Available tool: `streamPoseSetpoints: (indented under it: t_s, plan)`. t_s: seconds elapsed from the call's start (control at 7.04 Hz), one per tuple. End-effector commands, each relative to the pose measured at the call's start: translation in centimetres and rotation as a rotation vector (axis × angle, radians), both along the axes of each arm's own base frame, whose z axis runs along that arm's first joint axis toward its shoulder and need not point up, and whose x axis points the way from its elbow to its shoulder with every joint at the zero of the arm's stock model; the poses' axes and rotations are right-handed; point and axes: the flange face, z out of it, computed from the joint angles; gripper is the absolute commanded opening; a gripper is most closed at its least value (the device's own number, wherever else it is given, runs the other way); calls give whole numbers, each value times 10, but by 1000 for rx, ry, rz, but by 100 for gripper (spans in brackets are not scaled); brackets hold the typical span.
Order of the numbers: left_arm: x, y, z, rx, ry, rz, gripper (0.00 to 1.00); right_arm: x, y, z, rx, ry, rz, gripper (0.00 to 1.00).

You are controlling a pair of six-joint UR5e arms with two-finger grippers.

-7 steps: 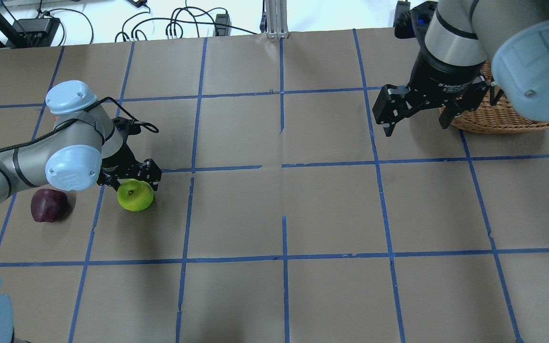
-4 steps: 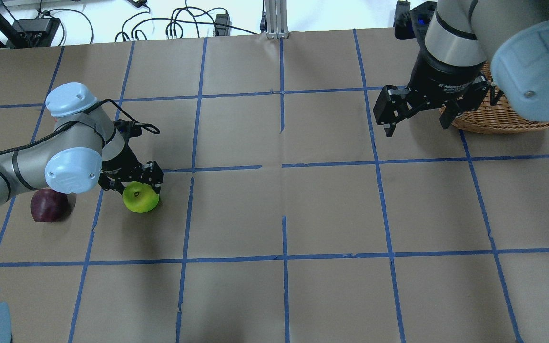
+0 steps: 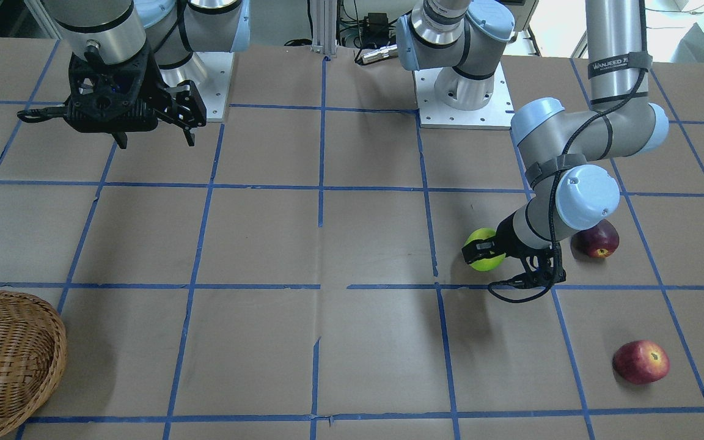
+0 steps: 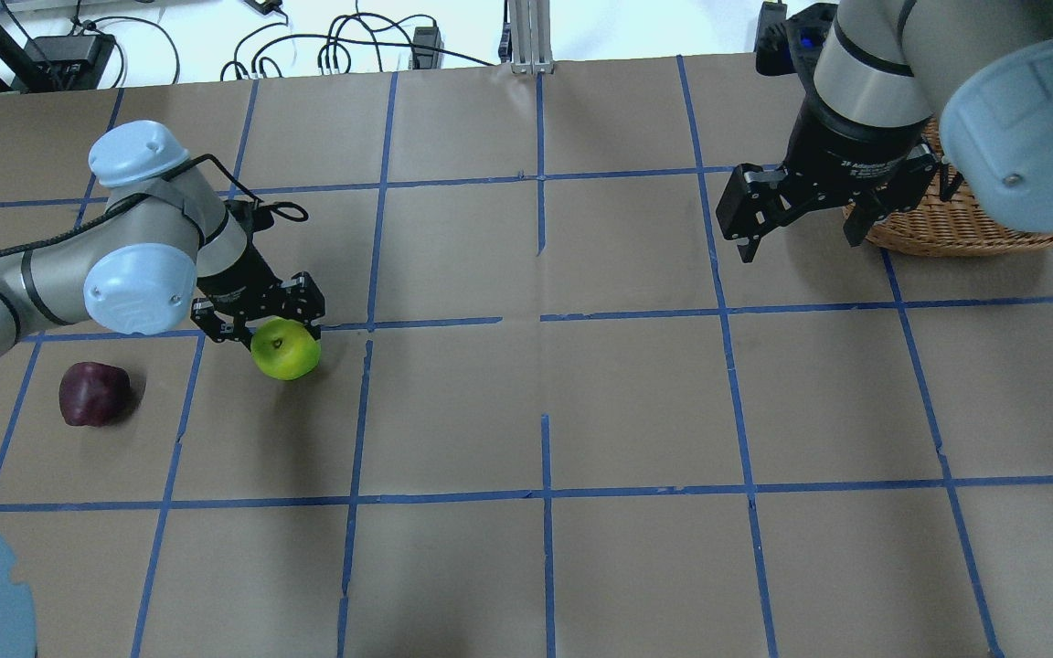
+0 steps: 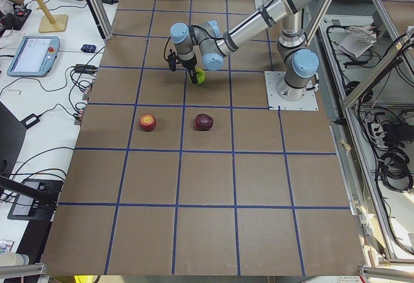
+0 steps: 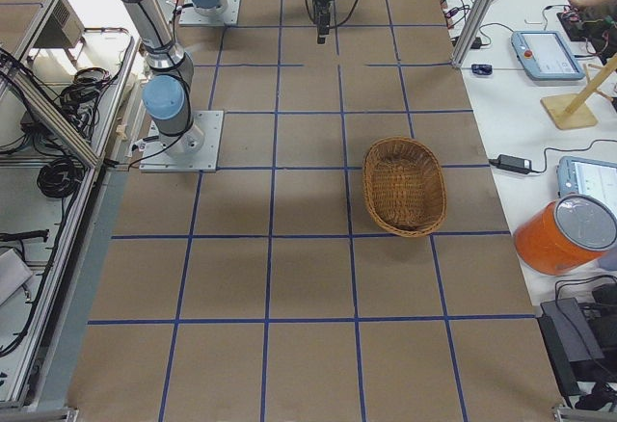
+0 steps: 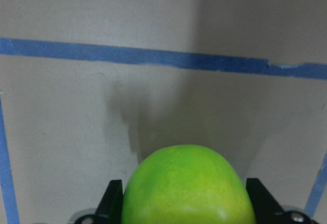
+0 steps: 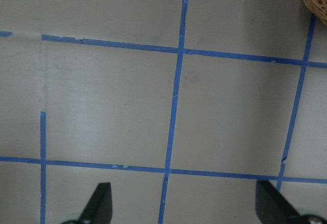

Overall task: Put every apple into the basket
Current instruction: 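Carry the green apple to the table center and release it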

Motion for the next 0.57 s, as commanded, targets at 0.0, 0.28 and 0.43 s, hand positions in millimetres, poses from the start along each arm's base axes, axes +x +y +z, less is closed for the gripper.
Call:
streamPoseSetpoints:
  t_s: [0.0,0.28,0.43]
  plan:
    - [-111,-36,38,10,5,230,8,-3,-1,-4,12,21,1,100]
    - [-241,-23,12,-52,44,368,9,-12,0,-13,24,90,-5,100]
    - [-275,-15,-18,-66,50,404,10,-17,-1,-14,25,90,-21,100]
